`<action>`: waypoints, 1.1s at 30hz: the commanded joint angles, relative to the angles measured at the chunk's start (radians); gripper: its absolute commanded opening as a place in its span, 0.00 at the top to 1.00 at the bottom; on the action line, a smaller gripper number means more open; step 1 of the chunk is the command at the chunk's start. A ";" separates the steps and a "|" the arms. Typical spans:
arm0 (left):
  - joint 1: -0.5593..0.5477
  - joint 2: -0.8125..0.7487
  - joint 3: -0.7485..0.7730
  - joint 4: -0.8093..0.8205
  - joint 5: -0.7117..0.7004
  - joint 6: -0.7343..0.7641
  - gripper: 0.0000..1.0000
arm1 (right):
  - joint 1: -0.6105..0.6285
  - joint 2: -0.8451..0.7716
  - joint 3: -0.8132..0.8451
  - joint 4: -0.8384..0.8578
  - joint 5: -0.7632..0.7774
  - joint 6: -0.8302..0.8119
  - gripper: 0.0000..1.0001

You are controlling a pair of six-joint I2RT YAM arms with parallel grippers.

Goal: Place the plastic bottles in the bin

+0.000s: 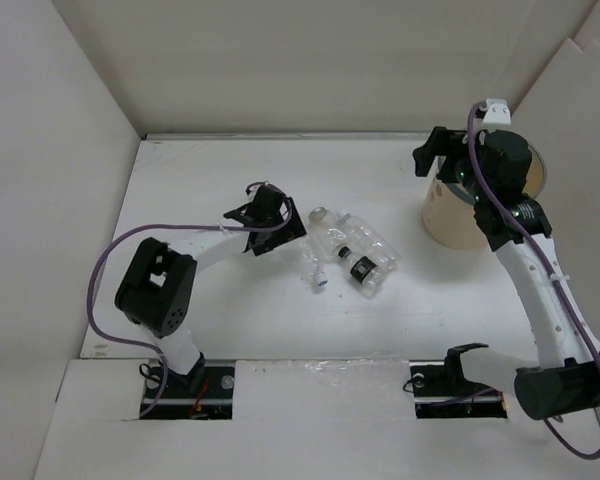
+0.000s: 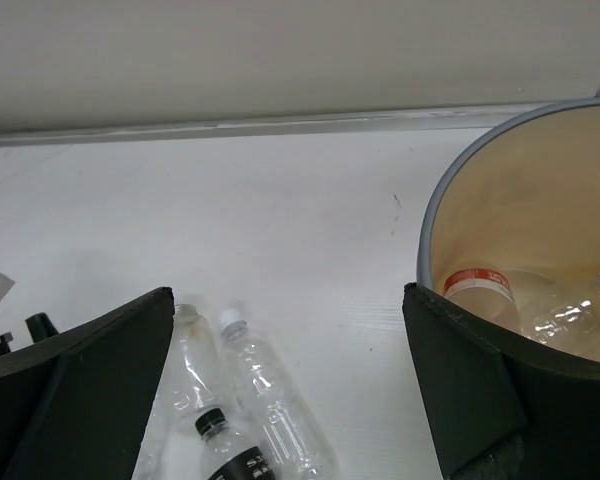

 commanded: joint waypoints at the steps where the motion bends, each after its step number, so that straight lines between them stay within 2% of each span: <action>1: -0.004 0.059 0.059 0.038 -0.029 -0.026 0.00 | 0.028 -0.009 -0.025 0.045 0.024 -0.018 0.00; 7: -0.004 0.139 0.107 0.026 -0.081 -0.052 0.00 | 0.041 -0.009 -0.043 0.054 0.033 -0.038 0.00; 11: -0.004 0.172 0.160 -0.040 -0.134 -0.071 0.07 | 0.041 -0.009 -0.054 0.063 0.024 -0.038 0.00; 15: -0.004 0.203 0.188 -0.101 -0.193 -0.081 0.66 | 0.050 -0.009 -0.054 0.072 -0.016 -0.038 0.00; 16: -0.004 0.212 0.188 -0.101 -0.202 -0.081 0.75 | 0.059 0.000 -0.054 0.072 -0.040 -0.038 0.00; 19: -0.004 0.221 0.188 -0.123 -0.202 -0.081 0.86 | 0.071 0.013 -0.054 0.081 -0.087 -0.060 0.00; 21: -0.004 0.212 0.188 -0.170 -0.236 -0.106 1.00 | 0.093 0.022 -0.063 0.112 -0.253 -0.092 0.00; 23: -0.004 0.142 0.179 -0.192 -0.307 -0.106 1.00 | 0.135 0.059 -0.084 0.144 -0.432 -0.129 0.00; 24: -0.004 0.113 0.179 -0.192 -0.328 -0.106 1.00 | 0.160 0.073 -0.084 0.144 -0.467 -0.129 0.00; 29: -0.004 -0.038 0.289 -0.304 -0.481 -0.049 1.00 | 0.342 0.132 -0.135 0.242 -0.539 -0.138 0.00; 33: -0.004 -0.085 0.426 -0.365 -0.492 0.001 1.00 | 0.464 0.143 -0.156 0.340 -0.539 -0.115 0.00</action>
